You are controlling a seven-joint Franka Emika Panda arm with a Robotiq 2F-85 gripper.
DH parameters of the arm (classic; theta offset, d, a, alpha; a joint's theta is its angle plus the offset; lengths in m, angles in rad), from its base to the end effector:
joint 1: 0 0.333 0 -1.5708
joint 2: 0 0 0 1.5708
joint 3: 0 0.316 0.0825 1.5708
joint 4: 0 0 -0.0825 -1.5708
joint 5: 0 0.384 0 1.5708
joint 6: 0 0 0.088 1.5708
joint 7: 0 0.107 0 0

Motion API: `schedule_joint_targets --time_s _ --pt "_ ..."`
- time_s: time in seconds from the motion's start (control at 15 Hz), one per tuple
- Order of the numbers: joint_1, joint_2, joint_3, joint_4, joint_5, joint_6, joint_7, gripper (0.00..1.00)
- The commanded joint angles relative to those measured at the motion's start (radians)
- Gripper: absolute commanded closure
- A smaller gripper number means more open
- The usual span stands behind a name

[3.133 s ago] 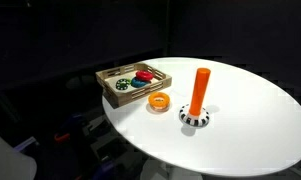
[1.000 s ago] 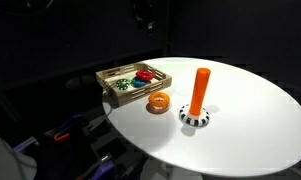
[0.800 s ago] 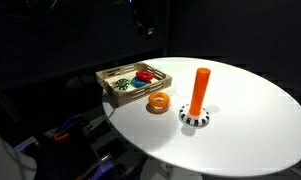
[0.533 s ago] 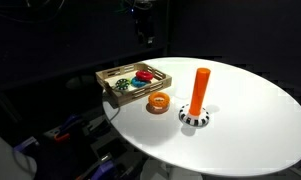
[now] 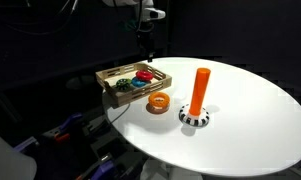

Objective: Put the red ring on top of the orange ring

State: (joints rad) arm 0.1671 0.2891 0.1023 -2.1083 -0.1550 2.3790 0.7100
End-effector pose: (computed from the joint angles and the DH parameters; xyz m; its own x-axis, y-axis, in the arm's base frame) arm 0.5560 0.1510 0.2780 0.9454 -0.3242 0.0346 -0.3259 -0.9428 0.0703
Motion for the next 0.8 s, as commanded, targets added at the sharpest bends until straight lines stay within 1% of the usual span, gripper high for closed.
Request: schedule_joint_targets --time_s 0.0,0.33,0.73 --pt "0.035 0.048 -0.043 0.02 -0.01 0.023 0.031 0.0" --pt "0.055 0.096 -0.075 0.017 -0.002 0.026 0.032 0.0" --pt "0.072 0.144 -0.092 0.03 0.001 0.037 0.029 0.0"
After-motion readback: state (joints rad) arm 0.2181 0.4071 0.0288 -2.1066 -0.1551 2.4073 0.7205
